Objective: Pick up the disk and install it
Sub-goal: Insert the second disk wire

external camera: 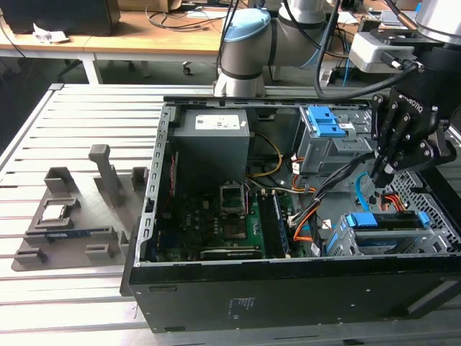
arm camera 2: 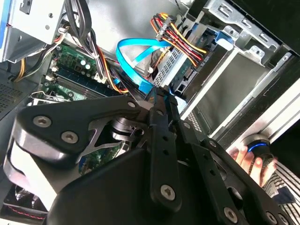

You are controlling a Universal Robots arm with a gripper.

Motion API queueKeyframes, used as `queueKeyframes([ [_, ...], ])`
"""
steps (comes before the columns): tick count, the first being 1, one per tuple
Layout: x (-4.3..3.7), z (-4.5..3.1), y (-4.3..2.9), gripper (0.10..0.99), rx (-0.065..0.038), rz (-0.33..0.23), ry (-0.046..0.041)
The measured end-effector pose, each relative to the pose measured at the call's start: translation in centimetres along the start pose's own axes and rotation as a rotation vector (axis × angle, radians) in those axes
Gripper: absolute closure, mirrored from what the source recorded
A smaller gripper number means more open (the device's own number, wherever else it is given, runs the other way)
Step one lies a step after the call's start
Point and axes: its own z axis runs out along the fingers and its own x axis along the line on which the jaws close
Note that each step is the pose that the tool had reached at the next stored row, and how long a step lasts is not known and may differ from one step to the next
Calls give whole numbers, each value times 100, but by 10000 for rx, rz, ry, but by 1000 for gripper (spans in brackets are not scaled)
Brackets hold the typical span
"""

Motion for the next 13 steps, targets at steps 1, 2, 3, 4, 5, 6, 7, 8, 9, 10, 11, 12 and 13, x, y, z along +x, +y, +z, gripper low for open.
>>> queueKeyframes([
  [1,10,2,0,925,0,0,-1],
  [2,29,3,0,925,0,0,0],
  [3,58,7,0,925,0,0,-2],
  [4,89,10,0,925,0,1,0],
  [5,124,14,0,925,0,1,1],
  [6,184,24,0,925,0,0,-1],
  [7,236,38,0,925,0,0,-1],
  [8,282,58,-1,925,0,2,0],
  [9,319,94,-21,925,0,6,-1],
  [10,318,131,-51,925,-1,7,0],
  [11,314,176,-60,925,-1,-3,-1],
  [12,307,212,-77,925,0,-12,1],
  [13,297,232,-112,925,-3,-13,0],
])
